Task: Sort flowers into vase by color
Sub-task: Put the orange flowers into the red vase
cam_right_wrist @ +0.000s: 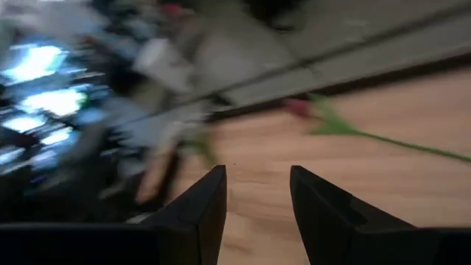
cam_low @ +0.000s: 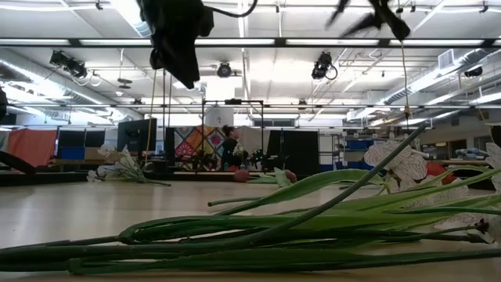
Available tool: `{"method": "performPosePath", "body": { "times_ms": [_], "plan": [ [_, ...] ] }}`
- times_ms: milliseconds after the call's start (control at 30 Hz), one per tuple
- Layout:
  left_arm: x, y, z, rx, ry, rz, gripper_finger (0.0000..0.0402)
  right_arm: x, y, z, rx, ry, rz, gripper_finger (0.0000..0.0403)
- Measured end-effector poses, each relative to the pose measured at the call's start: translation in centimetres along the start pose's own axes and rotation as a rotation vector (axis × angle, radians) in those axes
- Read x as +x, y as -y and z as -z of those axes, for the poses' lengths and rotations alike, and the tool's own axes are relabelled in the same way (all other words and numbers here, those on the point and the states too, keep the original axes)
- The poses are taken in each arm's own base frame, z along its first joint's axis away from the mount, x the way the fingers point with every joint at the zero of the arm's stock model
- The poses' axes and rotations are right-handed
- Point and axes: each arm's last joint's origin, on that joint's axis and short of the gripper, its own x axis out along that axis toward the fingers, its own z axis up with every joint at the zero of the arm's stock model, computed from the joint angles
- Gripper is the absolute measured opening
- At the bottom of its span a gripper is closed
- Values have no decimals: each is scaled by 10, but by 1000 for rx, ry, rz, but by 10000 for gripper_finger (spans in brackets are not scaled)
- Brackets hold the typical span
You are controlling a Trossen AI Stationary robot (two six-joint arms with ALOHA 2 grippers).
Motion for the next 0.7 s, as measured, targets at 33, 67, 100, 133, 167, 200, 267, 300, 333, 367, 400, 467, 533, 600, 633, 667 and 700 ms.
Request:
{"method": "performPosePath", "body": {
  "times_ms": [33, 67, 100, 133, 167, 200, 267, 300, 333, 367, 400, 467, 533, 600, 633, 667, 700],
  "plan": [
    [0, 1, 0, 2, 6, 6, 183, 6, 6, -2, 20, -7, 63, 156],
    [0, 2, -1, 3, 11, 11, 183, 13, 12, -4, 36, -12, 126, 155],
    [0, 2, -1, 3, 17, 14, 183, 19, 18, -6, 52, -24, 189, 154],
    [0, 2, -2, 2, 21, 15, 183, 26, 24, -8, 71, -37, 253, 153],
    [0, 2, -2, 1, 22, 15, 183, 34, 29, -10, 90, -54, 319, 152],
    [0, 2, -2, 2, 22, 15, 183, 41, 35, -11, 116, -76, 387, 152],
    [0, 2, -2, 10, 22, 14, 183, 55, 47, -14, 162, -123, 531, 152],
    [0, 2, -2, 18, 22, 14, 183, 62, 52, -15, 189, -148, 599, 152],
    [0, 2, -2, 28, 22, 14, 183, 70, 57, -16, 210, -172, 664, 152],
    [0, 2, -2, 33, 23, 12, 183, 77, 62, -16, 223, -194, 722, 152],
    [0, 1, -3, 37, 26, 11, 183, 84, 67, -17, 231, -211, 771, 152],
    [0, -2, -4, 42, 34, 3, 183, 99, 75, -19, 240, -234, 850, 152],
    [1, -5, -5, 42, 35, -10, 183, 114, 83, -20, 245, -256, 914, 152],
    [1, -8, -6, 42, 36, -16, 183, 130, 91, -20, 251, -294, 968, 152],
    [1, -10, -7, 38, 36, -20, 183, 137, 96, -21, 250, -310, 993, 152],
    [1, -12, -7, 33, 37, -24, 183, 145, 101, -21, 247, -326, 1022, 152],
    [2, -15, -8, 31, 37, -29, 183, 153, 107, -21, 255, -344, 1051, 152]
  ]
}}
